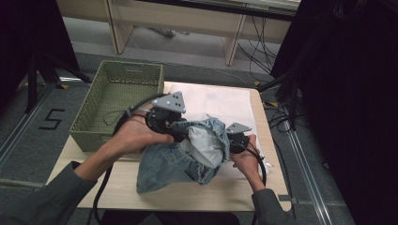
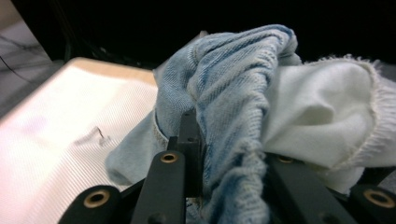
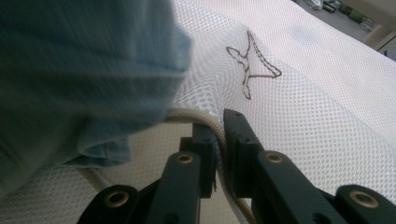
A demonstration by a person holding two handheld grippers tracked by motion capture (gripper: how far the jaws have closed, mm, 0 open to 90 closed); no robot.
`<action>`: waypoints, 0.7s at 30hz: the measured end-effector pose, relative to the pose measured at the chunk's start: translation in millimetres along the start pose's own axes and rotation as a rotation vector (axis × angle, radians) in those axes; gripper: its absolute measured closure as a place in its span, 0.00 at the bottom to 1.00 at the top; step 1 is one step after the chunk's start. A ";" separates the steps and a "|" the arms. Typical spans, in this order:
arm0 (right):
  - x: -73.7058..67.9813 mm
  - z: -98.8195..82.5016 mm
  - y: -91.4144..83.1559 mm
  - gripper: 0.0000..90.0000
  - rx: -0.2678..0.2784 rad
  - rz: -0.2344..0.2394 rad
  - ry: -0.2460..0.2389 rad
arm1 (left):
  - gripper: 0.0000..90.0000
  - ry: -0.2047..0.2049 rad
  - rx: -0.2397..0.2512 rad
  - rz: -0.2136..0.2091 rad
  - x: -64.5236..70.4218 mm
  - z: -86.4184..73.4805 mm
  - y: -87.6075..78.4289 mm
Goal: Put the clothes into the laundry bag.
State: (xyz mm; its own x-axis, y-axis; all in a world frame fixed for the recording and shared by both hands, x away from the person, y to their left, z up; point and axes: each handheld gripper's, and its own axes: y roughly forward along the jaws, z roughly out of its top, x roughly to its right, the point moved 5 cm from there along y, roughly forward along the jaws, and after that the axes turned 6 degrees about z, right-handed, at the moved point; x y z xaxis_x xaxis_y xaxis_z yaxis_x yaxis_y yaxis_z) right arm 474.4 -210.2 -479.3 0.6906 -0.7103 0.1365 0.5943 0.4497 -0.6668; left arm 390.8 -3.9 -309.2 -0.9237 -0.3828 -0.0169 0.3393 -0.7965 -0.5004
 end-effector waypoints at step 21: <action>6.8 15.1 -16.6 0.96 0.093 -0.012 0.023 | 0.76 -0.069 -0.262 0.011 3.5 -111.6 138.2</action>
State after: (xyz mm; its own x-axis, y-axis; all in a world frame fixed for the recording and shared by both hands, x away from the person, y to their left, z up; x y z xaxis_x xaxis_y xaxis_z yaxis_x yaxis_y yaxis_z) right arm 475.5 -214.3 -456.2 0.6738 -0.7280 0.1265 0.6390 0.4882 -0.5944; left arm 414.5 -63.1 -475.0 -0.9027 -0.4291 0.0305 0.2838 -0.6473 -0.7075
